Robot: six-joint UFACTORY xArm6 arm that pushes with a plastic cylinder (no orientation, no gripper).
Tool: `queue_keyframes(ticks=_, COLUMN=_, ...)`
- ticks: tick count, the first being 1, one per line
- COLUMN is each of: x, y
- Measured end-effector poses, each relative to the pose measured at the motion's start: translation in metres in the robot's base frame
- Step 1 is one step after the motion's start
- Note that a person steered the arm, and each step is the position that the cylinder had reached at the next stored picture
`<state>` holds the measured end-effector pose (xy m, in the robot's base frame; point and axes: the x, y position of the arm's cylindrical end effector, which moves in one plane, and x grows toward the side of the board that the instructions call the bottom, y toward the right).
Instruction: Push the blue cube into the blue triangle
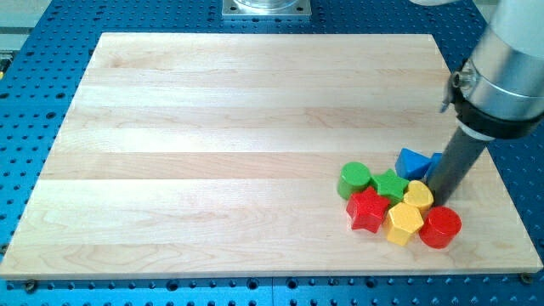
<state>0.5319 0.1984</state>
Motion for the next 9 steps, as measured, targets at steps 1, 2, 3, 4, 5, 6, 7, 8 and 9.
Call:
queue_keyframes(ticks=1, x=0.008, y=0.013)
queue_keyframes(ticks=2, x=0.011, y=-0.003)
queue_keyframes(ticks=3, x=0.011, y=-0.025)
queue_keyframes(ticks=4, x=0.007, y=-0.002)
queue_keyframes(ticks=5, x=-0.018, y=0.046)
queue_keyframes(ticks=6, x=-0.019, y=0.067)
queue_keyframes(ticks=7, x=-0.014, y=0.08)
queue_keyframes(ticks=8, x=-0.056, y=0.118)
queue_keyframes(ticks=9, x=-0.073, y=0.103)
